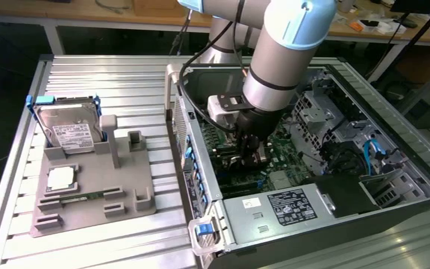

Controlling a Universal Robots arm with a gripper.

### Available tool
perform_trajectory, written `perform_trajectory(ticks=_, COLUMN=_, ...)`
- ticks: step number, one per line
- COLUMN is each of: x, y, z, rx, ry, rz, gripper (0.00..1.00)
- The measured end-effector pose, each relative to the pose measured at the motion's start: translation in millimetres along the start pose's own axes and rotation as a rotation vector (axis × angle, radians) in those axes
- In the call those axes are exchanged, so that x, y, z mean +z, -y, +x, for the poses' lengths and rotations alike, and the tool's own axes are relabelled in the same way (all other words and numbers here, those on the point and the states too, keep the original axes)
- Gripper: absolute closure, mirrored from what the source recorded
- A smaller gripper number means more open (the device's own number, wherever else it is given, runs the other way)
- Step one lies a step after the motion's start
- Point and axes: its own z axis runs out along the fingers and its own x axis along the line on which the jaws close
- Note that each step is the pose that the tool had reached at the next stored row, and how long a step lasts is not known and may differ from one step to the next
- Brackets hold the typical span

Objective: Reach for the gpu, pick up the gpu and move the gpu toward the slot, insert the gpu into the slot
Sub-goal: 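Insert the gpu into the slot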

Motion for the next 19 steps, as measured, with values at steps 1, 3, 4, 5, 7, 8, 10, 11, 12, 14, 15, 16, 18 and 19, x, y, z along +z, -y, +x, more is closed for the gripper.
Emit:
perform_trajectory(ticks=1, x=0.7, y=0.0, z=0.0, rx=0.000, ry=-0.0003, rz=-0.0002, gripper=0.73)
perform_trajectory(ticks=3, x=2.0, y=0.0, z=0.1, rx=0.000, ry=-0.0010, rz=-0.0007, gripper=0.73)
perform_trajectory(ticks=4, x=2.7, y=-0.1, z=0.1, rx=0.000, ry=-0.0015, rz=-0.0010, gripper=0.73)
perform_trajectory(ticks=5, x=3.9, y=-0.2, z=0.1, rx=0.000, ry=-0.0011, rz=-0.0010, gripper=0.73)
perform_trajectory(ticks=7, x=4.3, y=-0.2, z=0.0, rx=0.000, ry=-0.0009, rz=-0.0008, gripper=0.73)
perform_trajectory(ticks=8, x=4.4, y=-0.1, z=0.0, rx=0.000, ry=-0.0009, rz=-0.0007, gripper=0.73)
perform_trajectory(ticks=10, x=4.5, y=-0.1, z=0.0, rx=0.000, ry=-0.0006, rz=-0.0005, gripper=0.73)
perform_trajectory(ticks=11, x=4.5, y=-0.1, z=0.0, rx=0.000, ry=-0.0006, rz=-0.0006, gripper=0.73)
perform_trajectory(ticks=12, x=4.5, y=-0.1, z=0.0, rx=0.000, ry=-0.0005, rz=-0.0006, gripper=0.73)
perform_trajectory(ticks=14, x=5.4, y=-0.1, z=-0.2, rx=0.000, ry=0.0012, rz=0.0004, gripper=0.72)
perform_trajectory(ticks=15, x=5.1, y=-0.1, z=-0.1, rx=0.000, ry=0.0008, rz=0.0003, gripper=0.72)
perform_trajectory(ticks=16, x=3.8, y=-0.1, z=-0.1, rx=0.000, ry=-0.0012, rz=-0.0008, gripper=0.66)
perform_trajectory(ticks=18, x=0.0, y=0.0, z=-0.5, rx=0.000, ry=-0.0008, rz=0.0013, gripper=0.66)
perform_trajectory(ticks=19, x=-2.0, y=0.0, z=-0.6, rx=0.000, ry=-0.0013, rz=0.0014, gripper=0.66)
